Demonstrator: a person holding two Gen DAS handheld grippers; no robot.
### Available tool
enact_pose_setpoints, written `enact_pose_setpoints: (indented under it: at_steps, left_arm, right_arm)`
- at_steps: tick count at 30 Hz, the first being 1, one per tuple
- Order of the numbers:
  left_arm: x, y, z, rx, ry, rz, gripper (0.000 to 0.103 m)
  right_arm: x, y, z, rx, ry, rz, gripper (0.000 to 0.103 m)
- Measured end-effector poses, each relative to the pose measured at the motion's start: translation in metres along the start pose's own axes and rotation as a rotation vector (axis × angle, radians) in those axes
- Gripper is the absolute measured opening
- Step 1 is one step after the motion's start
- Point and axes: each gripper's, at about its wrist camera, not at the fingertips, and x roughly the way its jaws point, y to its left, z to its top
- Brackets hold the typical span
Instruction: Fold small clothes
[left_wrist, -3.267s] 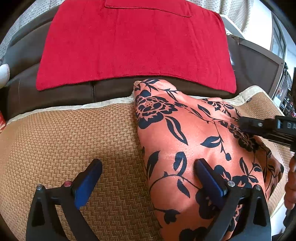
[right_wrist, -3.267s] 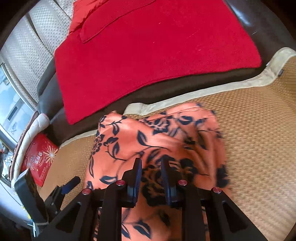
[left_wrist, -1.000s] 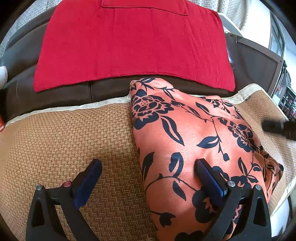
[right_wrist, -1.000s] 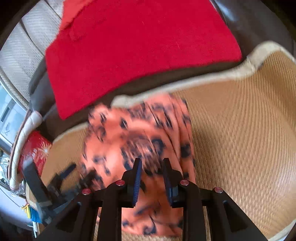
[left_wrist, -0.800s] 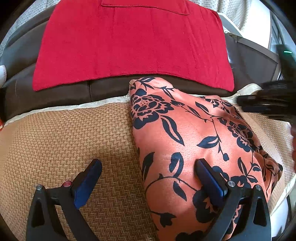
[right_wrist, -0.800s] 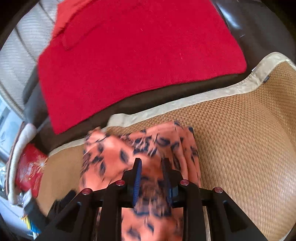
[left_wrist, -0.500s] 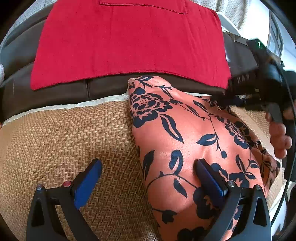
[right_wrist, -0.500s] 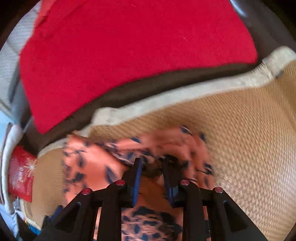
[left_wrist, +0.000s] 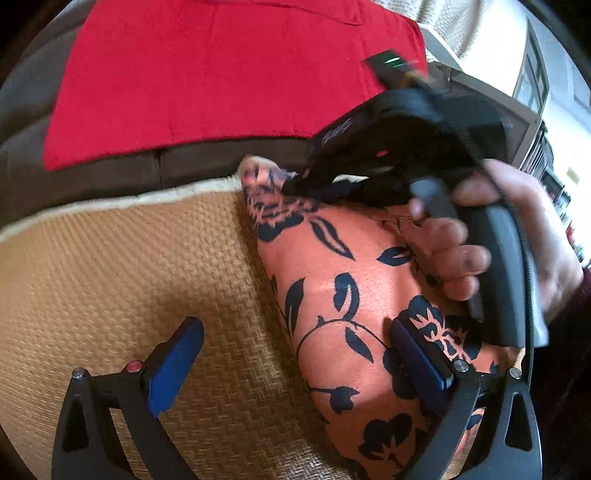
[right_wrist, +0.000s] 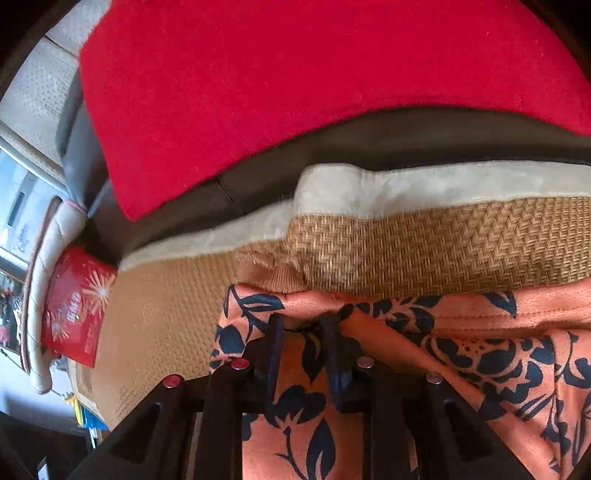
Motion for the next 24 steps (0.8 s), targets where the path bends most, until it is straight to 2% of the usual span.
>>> enact_pose_setpoints:
  at_steps: [3,6,8,12,16,18,21,24]
  left_arm:
    - [-0.003,0.000,0.000,-0.001,-0.004,-0.007,0.101]
    - [-0.013,-0.003,0.001,0.029,-0.035,0.000,0.101]
    - [-0.019,-0.006,0.002,0.037,-0.057,-0.010,0.101]
    - [-0.038,-0.009,0.000,0.020,-0.129,-0.046,0.101]
    - [-0.043,-0.017,-0.002,0.032,-0.164,-0.057,0.101]
    - [-0.038,-0.028,-0.007,0.060,-0.140,-0.040,0.101]
    - [-0.018,-0.038,-0.016,0.111,-0.061,0.001,0.101]
    - [-0.013,-0.039,-0.015,0.090,-0.048,-0.026,0.101]
  right_arm:
    - [-0.028,-0.002,-0.011,0.035,-0.045,0.033,0.025]
    - [-0.070,-0.012,-0.037,0.060,-0.133,0.047,0.027]
    - [-0.102,-0.026,-0.058,0.081,-0.194,0.027,0.027]
    - [-0.145,-0.056,-0.103,0.156,-0.254,-0.017,0.027]
    - [-0.158,-0.090,-0.132,0.239,-0.249,-0.033,0.027]
    - [-0.145,-0.097,-0.135,0.250,-0.225,-0.018,0.027]
    - [-0.132,-0.107,-0.136,0.253,-0.198,0.019,0.026]
    - [-0.132,-0.109,-0.134,0.232,-0.189,0.031,0.026]
